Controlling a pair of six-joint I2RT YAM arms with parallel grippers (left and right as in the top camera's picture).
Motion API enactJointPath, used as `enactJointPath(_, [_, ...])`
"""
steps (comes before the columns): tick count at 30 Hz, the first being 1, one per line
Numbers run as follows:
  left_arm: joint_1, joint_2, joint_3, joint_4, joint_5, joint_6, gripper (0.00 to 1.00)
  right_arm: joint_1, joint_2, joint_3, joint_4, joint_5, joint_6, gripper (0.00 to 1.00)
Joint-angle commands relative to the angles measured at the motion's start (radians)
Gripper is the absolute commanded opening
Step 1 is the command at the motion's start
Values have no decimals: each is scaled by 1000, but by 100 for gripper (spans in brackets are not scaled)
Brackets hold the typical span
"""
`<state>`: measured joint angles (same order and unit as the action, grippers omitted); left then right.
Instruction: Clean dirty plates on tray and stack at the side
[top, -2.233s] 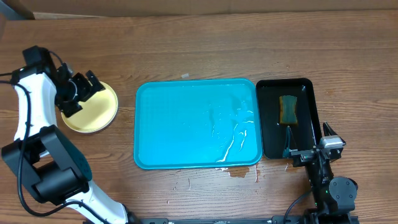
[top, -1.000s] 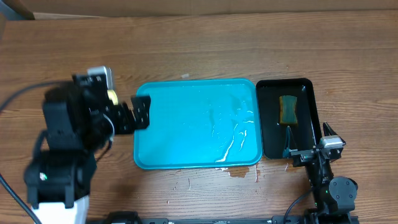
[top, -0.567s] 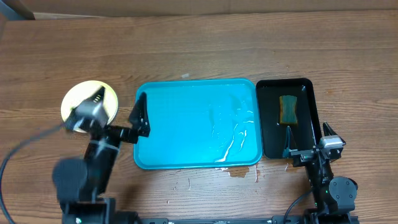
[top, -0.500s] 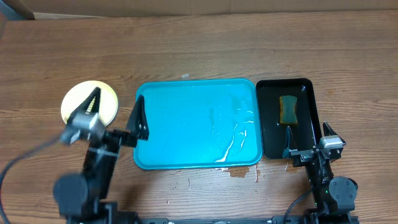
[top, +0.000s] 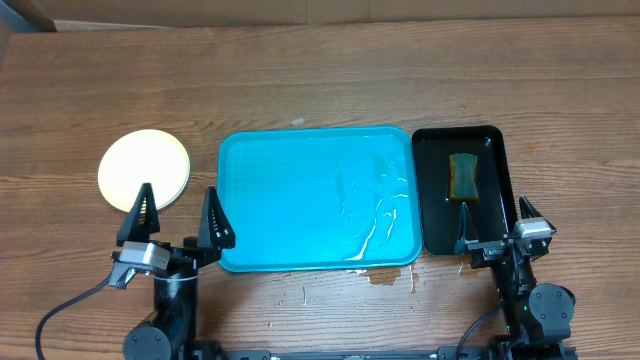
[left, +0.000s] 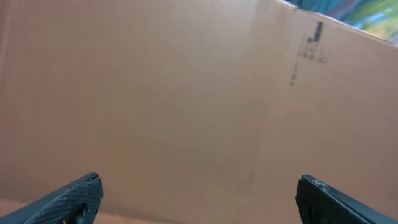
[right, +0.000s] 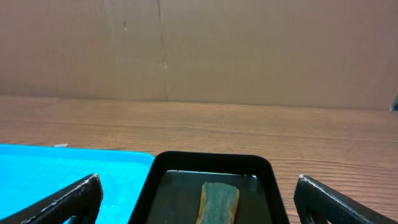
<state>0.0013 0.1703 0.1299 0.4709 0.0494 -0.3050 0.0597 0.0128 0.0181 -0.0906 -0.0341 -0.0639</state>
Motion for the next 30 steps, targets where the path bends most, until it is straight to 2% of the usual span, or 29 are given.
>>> enactJointPath(1, [0, -60, -61, 5, -83, -18, 100, -1, -10, -10, 7, 7, -4, 100])
enactJointPath(7, [0, -119, -117, -21, -134, -17, 100, -1, -10, -10, 7, 8, -4, 100])
enactJointPath(21, [12, -167, -126, -501, -131, -14, 100, -1, -10, -10, 7, 8, -4, 100])
enactJointPath(23, [12, -167, -126, -546, -127, 10, 100, -1, -10, -10, 7, 8, -4, 100])
enactJointPath(28, [12, -167, -125, -547, -71, 164, 100, -1, -10, -10, 7, 8, -4, 100])
enactJointPath(30, [12, -167, -125, -548, -66, 175, 100, -1, -10, -10, 7, 8, -4, 100])
